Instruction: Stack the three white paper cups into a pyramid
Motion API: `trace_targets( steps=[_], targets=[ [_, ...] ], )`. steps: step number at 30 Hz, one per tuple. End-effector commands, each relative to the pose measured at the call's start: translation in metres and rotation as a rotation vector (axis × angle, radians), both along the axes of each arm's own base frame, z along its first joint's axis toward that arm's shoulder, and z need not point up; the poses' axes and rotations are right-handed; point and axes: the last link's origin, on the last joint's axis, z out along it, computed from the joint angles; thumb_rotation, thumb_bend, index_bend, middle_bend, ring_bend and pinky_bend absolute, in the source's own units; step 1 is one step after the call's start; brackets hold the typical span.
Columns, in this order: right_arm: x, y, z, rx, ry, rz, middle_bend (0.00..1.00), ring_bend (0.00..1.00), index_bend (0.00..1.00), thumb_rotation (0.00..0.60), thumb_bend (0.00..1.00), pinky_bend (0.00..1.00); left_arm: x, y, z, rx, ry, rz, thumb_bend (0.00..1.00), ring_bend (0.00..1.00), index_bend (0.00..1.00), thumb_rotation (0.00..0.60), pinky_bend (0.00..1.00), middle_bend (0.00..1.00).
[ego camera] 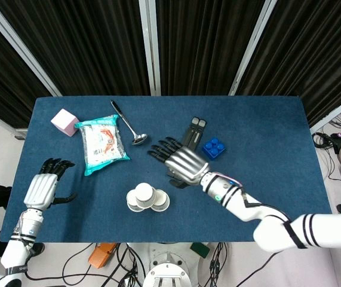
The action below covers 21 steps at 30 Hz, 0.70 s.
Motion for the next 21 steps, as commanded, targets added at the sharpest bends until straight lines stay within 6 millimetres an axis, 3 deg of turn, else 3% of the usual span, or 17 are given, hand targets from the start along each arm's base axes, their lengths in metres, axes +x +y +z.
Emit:
trace_targets(
  steps=[1,8,11,15,21],
  targets=[
    [-0.084,0.014,0.05,-0.243,0.017,-0.105,0.1,0.0,0.0,0.6,0.46,0.05,-0.008,0.002,0.011,0.051,0.06,-0.016,0.18,0.08,0.2,0.599,0.0,0.16],
    [-0.199,0.07,0.097,-0.415,-0.056,-0.335,0.06,0.0,0.0,0.6,0.46,0.01,-0.026,-0.005,0.038,0.173,0.113,-0.016,0.17,0.08,0.2,0.6,0.0,0.16],
    [-0.237,0.098,0.11,-0.468,-0.085,-0.415,0.03,0.0,0.0,0.6,0.46,0.0,-0.032,-0.016,0.044,0.18,0.101,-0.011,0.17,0.07,0.2,0.6,0.0,0.16],
    [-0.271,0.127,0.113,-0.506,-0.127,-0.49,0.03,0.0,0.0,0.6,0.46,0.0,-0.038,-0.033,0.046,0.179,0.108,0.007,0.17,0.07,0.2,0.6,0.0,0.16],
    [-0.289,0.143,0.108,-0.497,-0.18,-0.524,0.03,0.0,0.0,0.6,0.46,0.0,-0.038,-0.049,0.044,0.184,0.11,0.034,0.17,0.07,0.2,0.6,0.0,0.16]
  ],
)
